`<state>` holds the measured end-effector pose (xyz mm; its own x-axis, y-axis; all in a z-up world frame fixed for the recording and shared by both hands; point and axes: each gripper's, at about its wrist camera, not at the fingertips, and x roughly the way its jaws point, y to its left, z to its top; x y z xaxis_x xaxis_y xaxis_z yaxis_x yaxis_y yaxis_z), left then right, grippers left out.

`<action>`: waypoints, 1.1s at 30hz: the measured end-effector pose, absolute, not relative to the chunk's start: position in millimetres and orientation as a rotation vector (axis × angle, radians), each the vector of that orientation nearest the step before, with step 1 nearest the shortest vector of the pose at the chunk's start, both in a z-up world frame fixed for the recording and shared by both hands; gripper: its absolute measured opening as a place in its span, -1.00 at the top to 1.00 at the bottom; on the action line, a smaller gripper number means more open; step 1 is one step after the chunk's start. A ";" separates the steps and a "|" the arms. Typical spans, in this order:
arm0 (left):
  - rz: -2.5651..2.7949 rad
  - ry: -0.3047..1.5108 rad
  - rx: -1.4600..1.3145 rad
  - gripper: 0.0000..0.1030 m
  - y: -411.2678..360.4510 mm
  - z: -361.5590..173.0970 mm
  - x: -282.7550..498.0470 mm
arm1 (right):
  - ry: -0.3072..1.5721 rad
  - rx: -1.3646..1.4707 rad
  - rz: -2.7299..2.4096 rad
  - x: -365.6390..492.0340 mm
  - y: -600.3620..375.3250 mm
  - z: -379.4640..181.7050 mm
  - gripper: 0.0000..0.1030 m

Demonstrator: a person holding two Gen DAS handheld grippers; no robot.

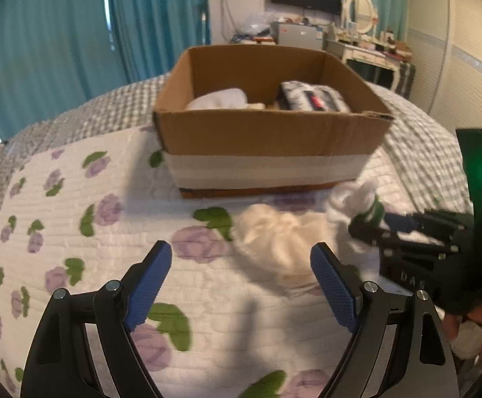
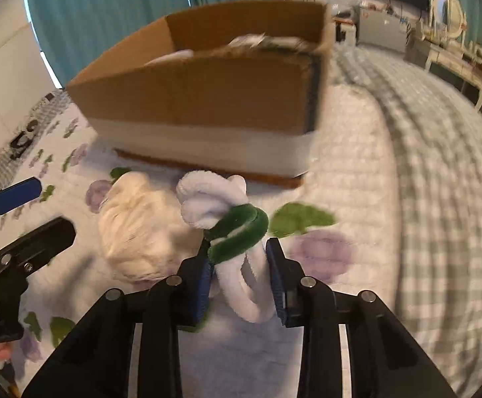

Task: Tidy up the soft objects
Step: 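Grasp the cream scrunchie with the left tool while the right tool holds the hair tie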

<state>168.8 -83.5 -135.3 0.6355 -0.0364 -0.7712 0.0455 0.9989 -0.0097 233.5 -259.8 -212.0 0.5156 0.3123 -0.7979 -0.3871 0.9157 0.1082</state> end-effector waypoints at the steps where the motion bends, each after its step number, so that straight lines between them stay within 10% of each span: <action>1: -0.071 0.889 0.007 -0.68 -87.8 -135.8 168.9 | 0.933 -0.079 0.412 234.3 -265.6 -208.6 0.40; 12: -0.140 0.932 0.133 -0.64 -126.6 -170.8 195.3 | 0.910 -0.019 0.381 239.5 -295.9 -189.0 0.40; 15: -0.124 0.981 0.119 0.05 -120.8 -187.2 203.3 | 0.912 -0.022 0.387 242.0 -292.7 -189.5 0.40; 21: -0.159 0.982 0.074 0.47 -113.5 -189.6 202.2 | 0.910 -0.038 0.404 239.9 -280.2 -188.9 0.41; 33: -0.201 0.876 0.040 0.60 -94.4 -114.2 161.4 | 0.851 -0.023 0.383 194.2 -278.7 -136.1 0.42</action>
